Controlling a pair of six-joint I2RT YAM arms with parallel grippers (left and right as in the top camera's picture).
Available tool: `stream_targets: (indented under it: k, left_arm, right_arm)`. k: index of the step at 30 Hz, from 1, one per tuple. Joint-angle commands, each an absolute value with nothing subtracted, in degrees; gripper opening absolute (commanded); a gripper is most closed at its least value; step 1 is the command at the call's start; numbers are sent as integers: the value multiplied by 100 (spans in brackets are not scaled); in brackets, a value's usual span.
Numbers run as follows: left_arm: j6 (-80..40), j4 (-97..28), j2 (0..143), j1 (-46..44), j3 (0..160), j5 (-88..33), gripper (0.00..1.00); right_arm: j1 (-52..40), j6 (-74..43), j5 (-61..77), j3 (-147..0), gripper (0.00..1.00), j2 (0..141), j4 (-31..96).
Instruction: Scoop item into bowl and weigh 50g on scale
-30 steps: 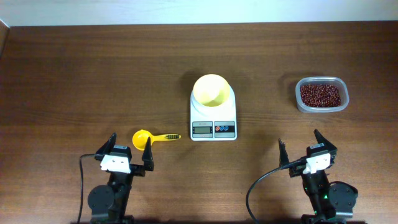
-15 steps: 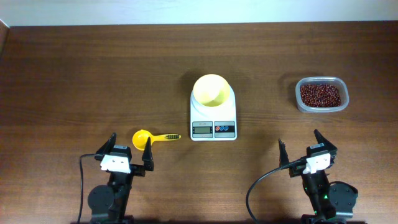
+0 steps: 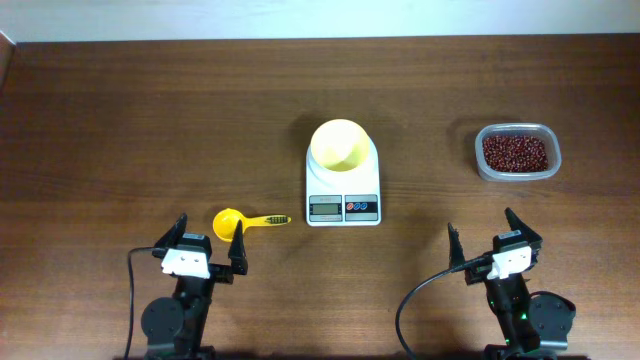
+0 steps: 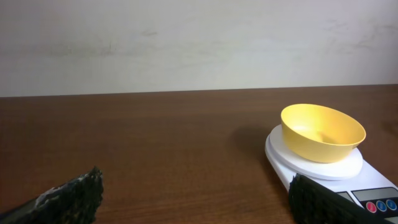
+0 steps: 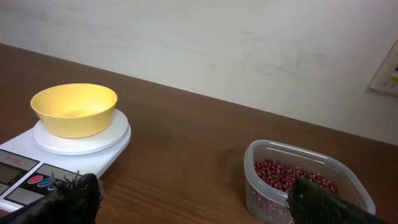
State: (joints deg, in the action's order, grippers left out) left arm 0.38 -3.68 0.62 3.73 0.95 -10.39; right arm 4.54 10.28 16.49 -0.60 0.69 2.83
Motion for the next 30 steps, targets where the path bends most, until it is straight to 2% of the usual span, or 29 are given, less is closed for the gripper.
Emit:
stream_targets:
  k: [1,13,19,22,24,30]
  left_arm:
    - [21,-377,40,392,56,-961,99]
    - [19,-364,40,392,56,-965,99]
    - [16,325,40,392,143,-958,99]
    - [-115,193,54,392,552,-725,99]
    - [-115,-314,292,392,1162,-464,99]
    - [-333,-1135,1857,392,2683,-464,99]
  right_arm:
    - [423,1009,1621,-32,99,21,322]
    - [423,1009,1621,-32,99,21,322]
    - [423,1009,1621,-32,99,21,322]
    - [423,1009,1621,-32,99,21,322]
    - [423,1009,1621,-32,99,21,322]
    - [423,1009,1621,-32,99,21,322]
